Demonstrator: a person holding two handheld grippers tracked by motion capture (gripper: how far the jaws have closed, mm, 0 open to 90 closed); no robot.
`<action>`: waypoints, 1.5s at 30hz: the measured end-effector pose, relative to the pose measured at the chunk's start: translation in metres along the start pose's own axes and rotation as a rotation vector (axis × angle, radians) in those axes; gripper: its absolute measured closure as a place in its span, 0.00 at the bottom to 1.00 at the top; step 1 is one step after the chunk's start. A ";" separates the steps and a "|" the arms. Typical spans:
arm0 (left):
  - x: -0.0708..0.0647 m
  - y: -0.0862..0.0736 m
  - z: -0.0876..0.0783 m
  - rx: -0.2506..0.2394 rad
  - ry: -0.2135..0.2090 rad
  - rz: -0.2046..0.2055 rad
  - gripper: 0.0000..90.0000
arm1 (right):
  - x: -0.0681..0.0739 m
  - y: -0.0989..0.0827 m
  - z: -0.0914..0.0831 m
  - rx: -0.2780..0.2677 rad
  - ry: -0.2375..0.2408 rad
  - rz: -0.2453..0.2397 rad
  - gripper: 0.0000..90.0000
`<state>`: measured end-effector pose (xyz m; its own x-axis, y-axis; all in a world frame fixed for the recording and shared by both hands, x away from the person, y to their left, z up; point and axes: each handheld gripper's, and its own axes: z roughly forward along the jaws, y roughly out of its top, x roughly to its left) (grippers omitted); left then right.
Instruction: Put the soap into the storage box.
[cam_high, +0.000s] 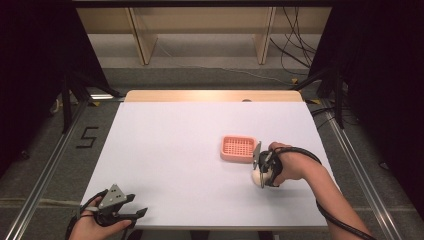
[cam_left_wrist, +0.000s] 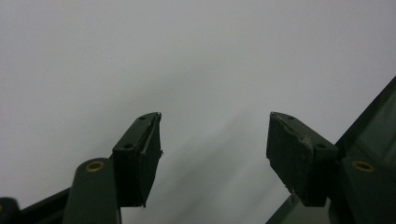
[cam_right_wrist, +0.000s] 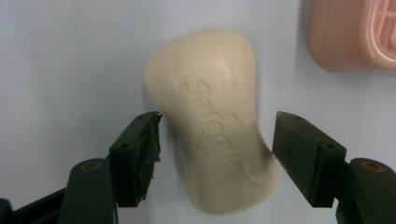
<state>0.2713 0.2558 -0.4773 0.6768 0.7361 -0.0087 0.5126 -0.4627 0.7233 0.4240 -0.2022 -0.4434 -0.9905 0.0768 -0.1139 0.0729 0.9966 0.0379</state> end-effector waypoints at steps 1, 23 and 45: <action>0.001 0.000 0.000 -0.001 0.006 0.019 0.39 | 0.000 0.001 0.000 0.027 0.023 0.018 0.37; 0.002 0.001 0.002 -0.030 0.047 0.039 0.39 | -0.006 0.005 0.009 0.051 0.086 0.153 0.55; -0.001 0.000 -0.001 0.002 0.007 -0.021 0.39 | -0.008 -0.001 0.006 0.030 0.088 0.226 0.56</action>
<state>0.2704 0.2556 -0.4771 0.6621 0.7492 -0.0184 0.5272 -0.4482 0.7219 0.4321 -0.2041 -0.4482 -0.9548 0.2966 -0.0186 0.2961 0.9549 0.0230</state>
